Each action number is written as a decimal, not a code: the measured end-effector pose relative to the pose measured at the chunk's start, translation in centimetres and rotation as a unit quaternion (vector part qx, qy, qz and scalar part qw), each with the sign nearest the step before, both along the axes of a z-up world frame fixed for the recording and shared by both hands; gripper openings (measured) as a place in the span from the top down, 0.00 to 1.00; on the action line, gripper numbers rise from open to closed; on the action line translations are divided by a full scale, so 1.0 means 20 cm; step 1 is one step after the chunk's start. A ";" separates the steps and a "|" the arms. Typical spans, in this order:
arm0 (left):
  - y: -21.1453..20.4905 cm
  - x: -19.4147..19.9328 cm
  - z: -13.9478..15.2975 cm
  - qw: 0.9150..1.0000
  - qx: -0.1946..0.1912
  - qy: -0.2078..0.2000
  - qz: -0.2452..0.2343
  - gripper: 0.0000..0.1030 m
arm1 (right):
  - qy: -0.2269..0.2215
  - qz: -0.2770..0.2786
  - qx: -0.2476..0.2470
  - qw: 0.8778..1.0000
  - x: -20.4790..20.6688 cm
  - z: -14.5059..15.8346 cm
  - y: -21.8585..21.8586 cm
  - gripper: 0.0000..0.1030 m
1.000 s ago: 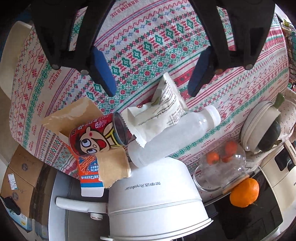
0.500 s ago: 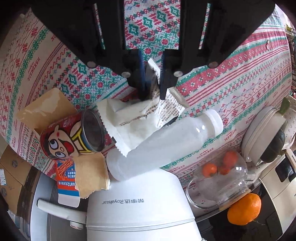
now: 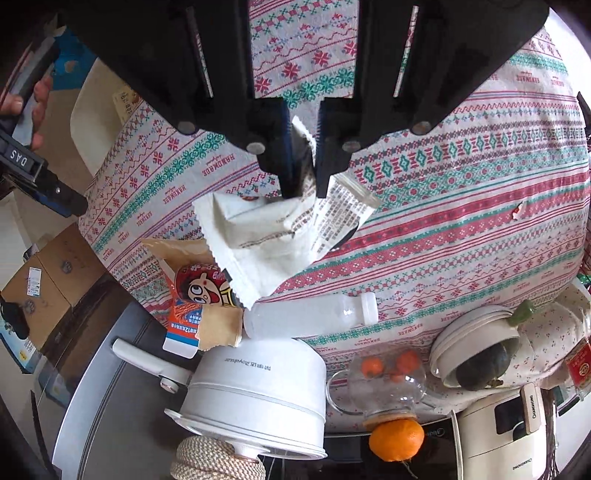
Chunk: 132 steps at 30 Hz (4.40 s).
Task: Collect trash
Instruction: 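Grasp the red cartoon can with the right tool, then carry the paper packet and red can to the white bin and release both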
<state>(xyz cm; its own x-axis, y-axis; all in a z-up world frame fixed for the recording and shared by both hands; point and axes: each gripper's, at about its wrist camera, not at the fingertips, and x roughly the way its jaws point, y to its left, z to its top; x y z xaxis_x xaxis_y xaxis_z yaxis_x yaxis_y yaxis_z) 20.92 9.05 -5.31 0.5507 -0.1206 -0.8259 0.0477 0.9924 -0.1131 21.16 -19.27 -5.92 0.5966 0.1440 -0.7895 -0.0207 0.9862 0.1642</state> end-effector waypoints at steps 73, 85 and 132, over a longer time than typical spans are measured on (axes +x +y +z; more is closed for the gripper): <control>0.14 0.18 -0.14 0.997 -0.053 0.049 -0.009 0.88 | -0.014 0.302 -0.103 0.948 0.88 -0.32 0.53 0.13; 0.04 0.03 0.00 0.997 -0.067 0.018 -0.042 0.88 | -0.080 0.244 -0.067 0.964 0.43 0.12 0.39 0.14; -1.42 -0.35 -0.50 0.943 0.030 0.101 -0.316 0.44 | 0.089 -0.109 0.030 0.990 -0.73 -0.04 -0.97 0.14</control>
<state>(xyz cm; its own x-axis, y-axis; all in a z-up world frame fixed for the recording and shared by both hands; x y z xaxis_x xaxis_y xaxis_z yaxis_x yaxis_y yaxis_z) 13.98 -19.37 -15.37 0.2149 -0.3217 -0.9221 0.6145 0.7784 -0.1284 6.49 -38.72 -6.72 0.4718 0.0773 -0.8783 0.2263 0.9521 0.2054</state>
